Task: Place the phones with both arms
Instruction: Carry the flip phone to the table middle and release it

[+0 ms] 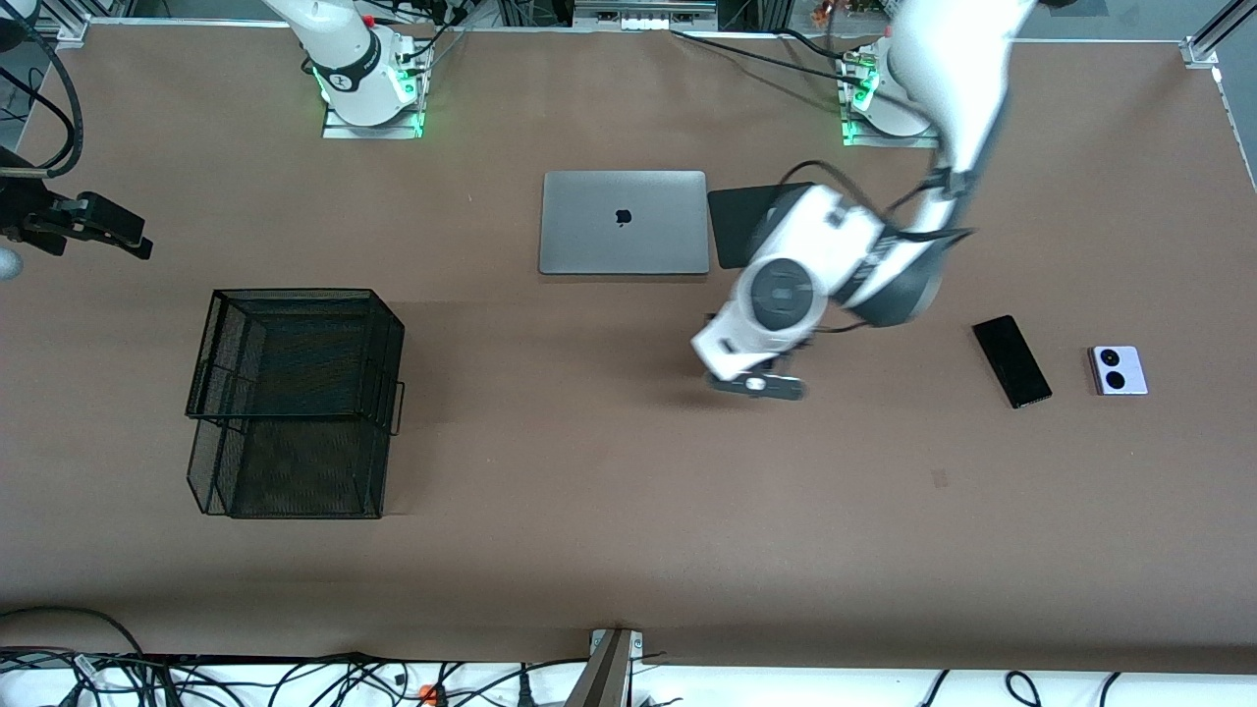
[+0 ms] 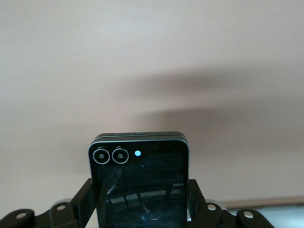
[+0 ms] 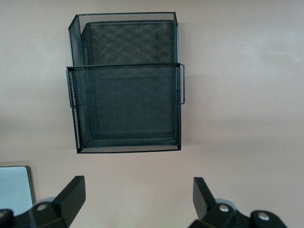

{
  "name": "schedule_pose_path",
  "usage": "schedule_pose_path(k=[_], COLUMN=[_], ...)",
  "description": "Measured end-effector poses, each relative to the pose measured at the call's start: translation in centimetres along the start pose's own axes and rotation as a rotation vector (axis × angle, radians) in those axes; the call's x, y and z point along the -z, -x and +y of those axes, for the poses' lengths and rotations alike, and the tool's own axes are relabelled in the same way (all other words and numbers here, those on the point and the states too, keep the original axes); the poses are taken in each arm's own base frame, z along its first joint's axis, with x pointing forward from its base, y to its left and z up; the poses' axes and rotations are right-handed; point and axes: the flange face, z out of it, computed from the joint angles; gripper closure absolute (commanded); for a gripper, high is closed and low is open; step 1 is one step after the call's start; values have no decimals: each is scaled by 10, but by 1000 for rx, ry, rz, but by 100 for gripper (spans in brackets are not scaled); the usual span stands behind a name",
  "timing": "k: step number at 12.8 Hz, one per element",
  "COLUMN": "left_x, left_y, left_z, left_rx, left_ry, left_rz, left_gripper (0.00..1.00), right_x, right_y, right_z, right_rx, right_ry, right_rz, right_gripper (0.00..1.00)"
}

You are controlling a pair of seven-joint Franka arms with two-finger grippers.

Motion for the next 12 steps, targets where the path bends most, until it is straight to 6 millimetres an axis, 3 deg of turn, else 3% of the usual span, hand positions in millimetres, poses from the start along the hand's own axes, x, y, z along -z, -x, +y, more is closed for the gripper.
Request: schedule_pose_path(k=[3, 7, 12], left_x=[-32, -64, -80], left_y=[-16, -13, -14], left_z=[38, 75, 79], left_rx=[3, 25, 48], left_ry=[98, 144, 143], left_rz=[100, 143, 136], left_gripper=[59, 57, 56], right_x=[-2, -5, -9], right_y=[-1, -3, -5], right_z=[0, 0, -1], right_rx=[0, 1, 2], right_ry=[0, 0, 0], right_rz=[-2, -7, -15], right_gripper=[0, 0, 0])
